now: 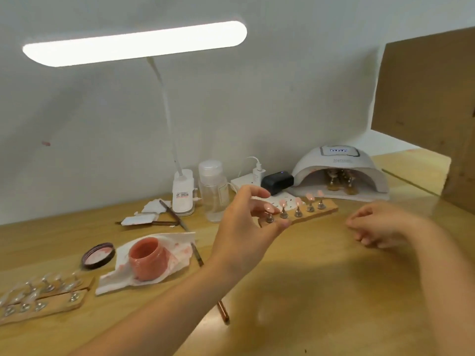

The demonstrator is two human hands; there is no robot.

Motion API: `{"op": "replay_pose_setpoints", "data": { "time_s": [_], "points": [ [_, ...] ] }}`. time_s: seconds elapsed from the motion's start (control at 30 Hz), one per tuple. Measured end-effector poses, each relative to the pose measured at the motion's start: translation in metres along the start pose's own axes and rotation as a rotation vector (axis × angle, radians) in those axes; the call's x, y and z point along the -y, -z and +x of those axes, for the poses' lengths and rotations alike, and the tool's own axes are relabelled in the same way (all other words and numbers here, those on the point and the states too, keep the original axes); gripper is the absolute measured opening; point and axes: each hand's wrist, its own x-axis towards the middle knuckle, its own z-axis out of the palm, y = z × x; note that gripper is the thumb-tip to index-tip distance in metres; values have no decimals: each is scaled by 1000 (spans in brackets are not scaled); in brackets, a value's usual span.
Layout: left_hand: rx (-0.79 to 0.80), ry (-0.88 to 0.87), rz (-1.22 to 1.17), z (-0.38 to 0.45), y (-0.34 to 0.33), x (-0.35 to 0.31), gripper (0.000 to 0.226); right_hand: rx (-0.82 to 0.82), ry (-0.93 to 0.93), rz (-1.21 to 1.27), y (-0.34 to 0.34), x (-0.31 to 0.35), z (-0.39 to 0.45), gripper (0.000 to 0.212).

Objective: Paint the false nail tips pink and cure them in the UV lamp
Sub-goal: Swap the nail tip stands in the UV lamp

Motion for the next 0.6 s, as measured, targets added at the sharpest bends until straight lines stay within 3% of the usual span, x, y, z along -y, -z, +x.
{"op": "replay_pose_setpoints", "data": {
  "time_s": [0.2,0.37,0.6],
  "points": [
    [-68,101,-36,39,-69,4,38,-149,105,184,-4,-13,22,16],
    [-161,121,86,63,-104,14,36,-203,152,427,-19,-13,30,17],
    [-178,129,246,94,-120,20,35,-416,197,444,-23,-17,49,14]
  ]
}}
